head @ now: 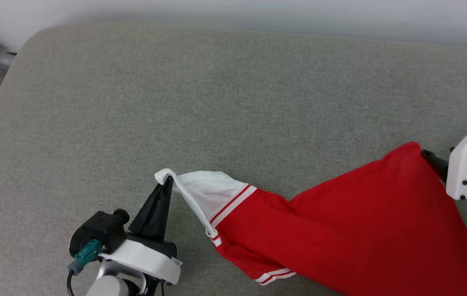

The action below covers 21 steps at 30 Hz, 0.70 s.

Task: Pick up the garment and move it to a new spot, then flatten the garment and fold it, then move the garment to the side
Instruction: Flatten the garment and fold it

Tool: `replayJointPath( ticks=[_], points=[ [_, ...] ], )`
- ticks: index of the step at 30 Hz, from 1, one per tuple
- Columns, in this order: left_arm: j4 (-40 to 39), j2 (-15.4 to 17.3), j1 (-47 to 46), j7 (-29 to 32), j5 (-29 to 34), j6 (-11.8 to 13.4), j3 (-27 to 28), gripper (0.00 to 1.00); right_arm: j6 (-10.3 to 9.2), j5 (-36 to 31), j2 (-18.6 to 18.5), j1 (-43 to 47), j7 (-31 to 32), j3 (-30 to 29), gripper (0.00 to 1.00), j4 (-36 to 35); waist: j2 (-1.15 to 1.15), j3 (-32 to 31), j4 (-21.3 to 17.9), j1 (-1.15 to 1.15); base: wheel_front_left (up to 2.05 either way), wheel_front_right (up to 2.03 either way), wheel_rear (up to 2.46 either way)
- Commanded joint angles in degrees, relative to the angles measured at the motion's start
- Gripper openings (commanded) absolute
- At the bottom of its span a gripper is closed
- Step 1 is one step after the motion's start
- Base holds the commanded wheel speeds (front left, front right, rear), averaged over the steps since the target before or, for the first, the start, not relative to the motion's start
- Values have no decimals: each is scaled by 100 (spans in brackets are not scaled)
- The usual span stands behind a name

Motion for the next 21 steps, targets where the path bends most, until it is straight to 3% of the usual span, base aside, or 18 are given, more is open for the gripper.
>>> replayJointPath(
  ticks=[1, 5, 12, 13, 14, 21],
  points=[
    [-21, -22, -88, -37, -19, -8, -14, 0, -2, -38, -25, -91, 52, 46, 100, 49, 0, 172, 115, -1, 0, 0, 0],
    [-87, -76, -342, -34, -75, -16, -80, 0, -2, 5, -155, -608, 415, 627, 100, 425, 0, 543, 249, -1, 0, 0, 0],
    [-81, -52, -382, -34, -149, -18, -125, 0, 2, 329, 10, -463, 1156, 973, 100, 1141, 0, 612, 272, -1, 0, 0, 0],
    [-75, -55, -375, -35, -154, -18, -122, 0, 5, 367, 27, -461, 1184, 986, 33, 1172, 0, 606, 267, -1, 0, 0, 0],
    [-67, -59, -369, -36, -153, -19, -119, 0, 6, 370, 42, -479, 1141, 983, 0, 1164, 0, 598, 261, -1, 0, 0, 0],
    [62, -6, -348, -35, -215, -18, -22, 0, -3, 376, -13, -863, 667, 821, 0, 1011, 0, 327, 140, -1, 0, 0, 0]
  ],
)
